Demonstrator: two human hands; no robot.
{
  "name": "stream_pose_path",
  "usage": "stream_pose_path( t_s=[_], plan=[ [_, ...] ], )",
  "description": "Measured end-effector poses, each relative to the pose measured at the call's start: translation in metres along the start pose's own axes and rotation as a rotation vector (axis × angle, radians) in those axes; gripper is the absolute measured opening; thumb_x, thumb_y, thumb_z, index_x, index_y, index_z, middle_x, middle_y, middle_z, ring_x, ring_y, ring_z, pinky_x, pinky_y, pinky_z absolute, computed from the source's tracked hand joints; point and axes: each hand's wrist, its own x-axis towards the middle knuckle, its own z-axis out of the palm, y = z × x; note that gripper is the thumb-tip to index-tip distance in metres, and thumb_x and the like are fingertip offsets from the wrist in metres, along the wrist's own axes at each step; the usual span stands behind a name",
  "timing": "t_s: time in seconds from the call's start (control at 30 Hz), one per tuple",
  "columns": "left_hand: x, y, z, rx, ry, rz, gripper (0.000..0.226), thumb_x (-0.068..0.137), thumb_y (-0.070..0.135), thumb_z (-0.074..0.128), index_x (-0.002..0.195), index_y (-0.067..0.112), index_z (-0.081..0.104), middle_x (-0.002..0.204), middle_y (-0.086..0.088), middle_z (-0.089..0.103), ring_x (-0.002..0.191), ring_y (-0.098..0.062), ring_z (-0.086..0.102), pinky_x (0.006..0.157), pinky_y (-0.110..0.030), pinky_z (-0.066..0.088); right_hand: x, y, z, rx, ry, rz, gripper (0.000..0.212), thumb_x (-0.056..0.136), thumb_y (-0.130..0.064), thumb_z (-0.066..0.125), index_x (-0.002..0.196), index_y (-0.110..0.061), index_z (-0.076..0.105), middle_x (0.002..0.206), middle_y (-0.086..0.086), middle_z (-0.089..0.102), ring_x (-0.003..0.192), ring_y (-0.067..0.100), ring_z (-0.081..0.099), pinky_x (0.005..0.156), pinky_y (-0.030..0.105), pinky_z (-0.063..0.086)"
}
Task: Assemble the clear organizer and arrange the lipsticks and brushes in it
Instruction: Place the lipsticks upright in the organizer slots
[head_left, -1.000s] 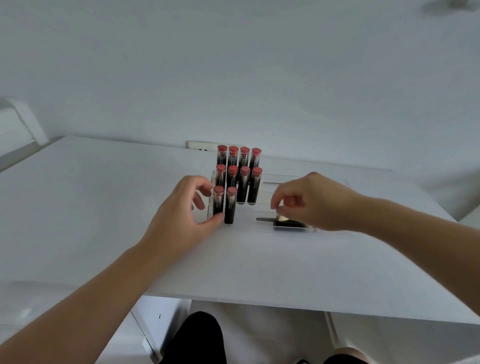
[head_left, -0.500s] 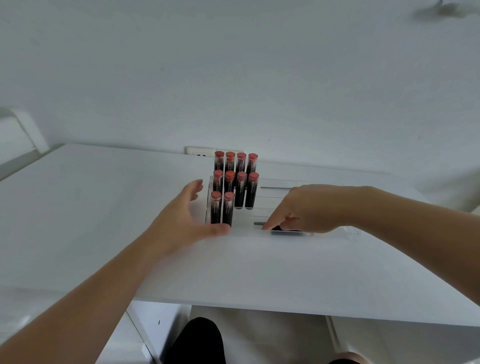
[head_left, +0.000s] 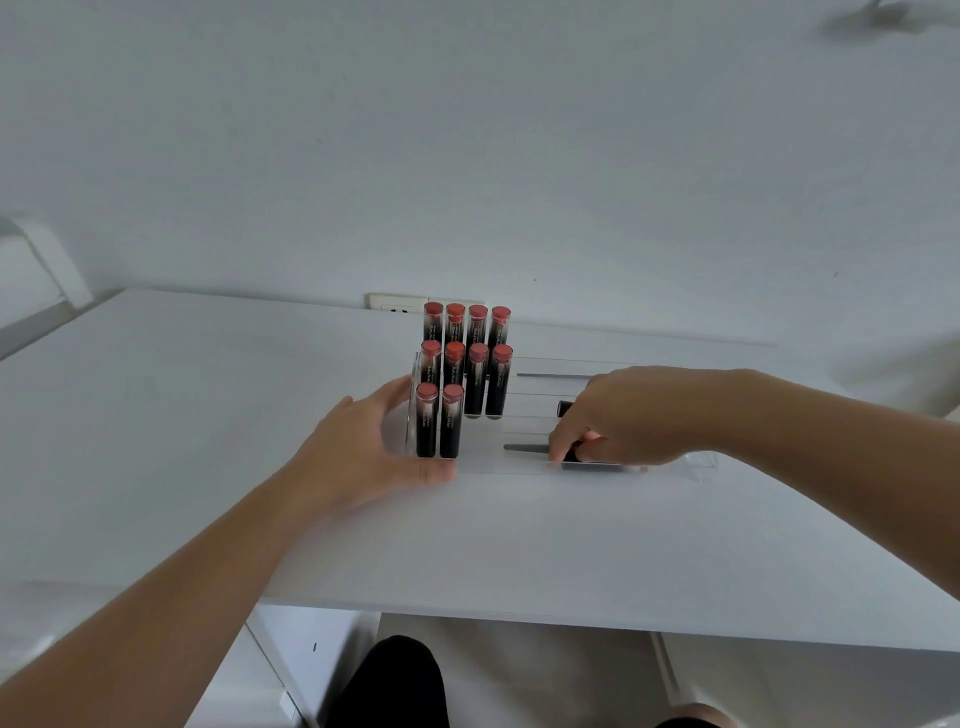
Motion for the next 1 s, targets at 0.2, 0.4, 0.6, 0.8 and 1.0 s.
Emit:
stream_pose_path(
  t_s=[0.2,0.4,0.6,0.8,1.0],
  plan=[
    [0.002,-0.007,0.002,-0.017,0.002,-0.022,0.113,0.047,0.088,0.072,0.147,0.054,0.033,0.143,0.024,0.054,0.141,-0.023,0.043,0.117,-0.051,0.031,-0.006,0.016,0.005,0.078,0.283,0.034,0.013,0.095,-0.048,0.053,0.105,-0.051,0.059,0.072,-0.030,0.058,0.084,-0.012,0.047,0.061,0.017,0.033],
    [0.003,-0.010,0.003,0.000,0.011,-0.029,0.119,0.041,0.097,0.066,0.147,0.056,0.030,0.147,0.023,0.051,0.146,-0.020,0.037,0.120,-0.050,0.027,-0.014,0.043,0.007,0.053,0.377,0.211,0.012,0.087,-0.057,0.062,0.087,-0.048,0.053,0.077,-0.023,0.057,0.077,-0.007,0.048,0.058,0.020,0.032],
    [0.003,-0.009,0.003,0.005,0.007,-0.029,0.123,0.040,0.098,0.064,0.150,0.053,0.030,0.149,0.022,0.049,0.147,-0.021,0.035,0.121,-0.050,0.026,-0.013,0.054,0.013,0.223,0.184,0.314,0.020,0.088,-0.059,0.056,0.088,-0.040,0.064,0.058,-0.011,0.070,0.055,0.004,0.065,0.060,0.025,0.044],
    [0.004,-0.009,0.003,0.008,0.001,-0.048,0.125,0.039,0.099,0.064,0.150,0.052,0.030,0.148,0.020,0.051,0.147,-0.023,0.035,0.118,-0.052,0.030,-0.012,0.059,0.011,0.439,0.099,0.317,0.014,0.090,-0.048,0.060,0.094,-0.035,0.065,0.055,-0.002,0.070,0.044,0.012,0.061,0.059,0.024,0.050],
    [0.003,-0.008,0.003,0.017,-0.006,-0.045,0.128,0.039,0.100,0.062,0.151,0.049,0.031,0.149,0.017,0.051,0.147,-0.022,0.036,0.119,-0.051,0.028,-0.012,0.061,0.016,0.448,0.144,0.316,0.014,0.089,-0.048,0.063,0.093,-0.034,0.062,0.047,0.000,0.063,0.037,0.013,0.049,0.048,0.018,0.042]
  ],
)
